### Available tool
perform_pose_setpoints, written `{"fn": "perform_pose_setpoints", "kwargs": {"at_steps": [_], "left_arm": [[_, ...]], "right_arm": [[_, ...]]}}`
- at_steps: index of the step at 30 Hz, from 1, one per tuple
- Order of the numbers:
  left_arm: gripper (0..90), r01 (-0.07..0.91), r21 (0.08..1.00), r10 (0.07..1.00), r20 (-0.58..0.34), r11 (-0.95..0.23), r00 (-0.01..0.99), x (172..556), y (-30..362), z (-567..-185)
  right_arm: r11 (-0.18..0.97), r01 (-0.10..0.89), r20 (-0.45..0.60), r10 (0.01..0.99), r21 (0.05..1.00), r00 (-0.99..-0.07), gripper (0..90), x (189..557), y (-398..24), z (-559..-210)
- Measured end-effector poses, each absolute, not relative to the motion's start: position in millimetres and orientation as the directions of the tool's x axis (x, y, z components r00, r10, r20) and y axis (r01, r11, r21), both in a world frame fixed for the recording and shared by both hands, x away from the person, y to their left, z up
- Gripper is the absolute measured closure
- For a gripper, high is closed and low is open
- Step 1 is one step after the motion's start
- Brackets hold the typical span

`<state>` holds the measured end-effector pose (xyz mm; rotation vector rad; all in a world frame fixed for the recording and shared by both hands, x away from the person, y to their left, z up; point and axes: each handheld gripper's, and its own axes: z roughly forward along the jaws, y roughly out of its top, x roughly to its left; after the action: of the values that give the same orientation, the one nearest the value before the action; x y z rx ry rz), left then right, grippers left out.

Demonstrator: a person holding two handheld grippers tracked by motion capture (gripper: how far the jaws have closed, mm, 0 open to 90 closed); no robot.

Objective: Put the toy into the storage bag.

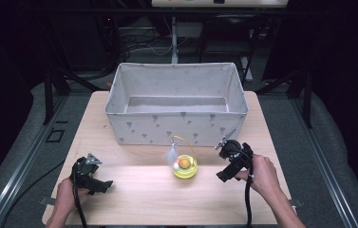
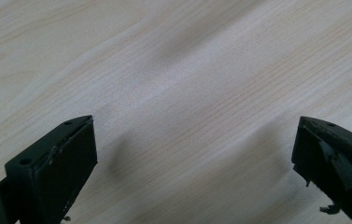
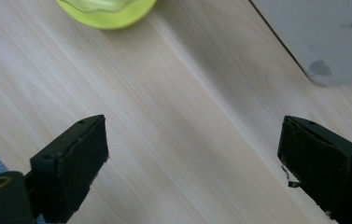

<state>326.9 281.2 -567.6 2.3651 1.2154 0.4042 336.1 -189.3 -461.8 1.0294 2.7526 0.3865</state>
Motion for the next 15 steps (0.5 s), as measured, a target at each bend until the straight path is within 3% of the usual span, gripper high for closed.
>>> {"fn": "perform_pose_setpoints", "kwargs": {"at_steps": [15], "left_arm": [[0.2,0.689,0.516,0.818,0.041,-0.509,0.573,327,282,-567]], "right_arm": [[0.796,0.518,-0.053,0.559,0.313,-0.827,0.6,345,-146,-444]]}}
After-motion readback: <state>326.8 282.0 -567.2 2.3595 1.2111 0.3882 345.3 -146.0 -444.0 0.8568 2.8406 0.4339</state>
